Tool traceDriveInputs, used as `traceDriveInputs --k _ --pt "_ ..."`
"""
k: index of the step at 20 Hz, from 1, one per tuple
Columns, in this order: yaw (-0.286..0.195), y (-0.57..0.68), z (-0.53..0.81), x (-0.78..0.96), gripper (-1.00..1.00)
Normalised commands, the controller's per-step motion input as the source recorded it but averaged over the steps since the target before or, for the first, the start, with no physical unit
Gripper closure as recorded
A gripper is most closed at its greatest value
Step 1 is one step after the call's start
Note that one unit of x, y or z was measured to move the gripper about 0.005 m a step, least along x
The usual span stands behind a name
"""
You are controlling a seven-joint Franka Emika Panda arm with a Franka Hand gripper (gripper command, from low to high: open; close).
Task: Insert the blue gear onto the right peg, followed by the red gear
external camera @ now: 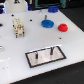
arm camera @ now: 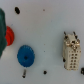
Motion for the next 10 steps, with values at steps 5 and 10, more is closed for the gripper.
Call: traceDriveInputs --k 5,10 --pt "0.000 0.33 -0.15 -0.66 -1.00" --pt "0.000 0.36 -0.17 -0.68 -1.00"
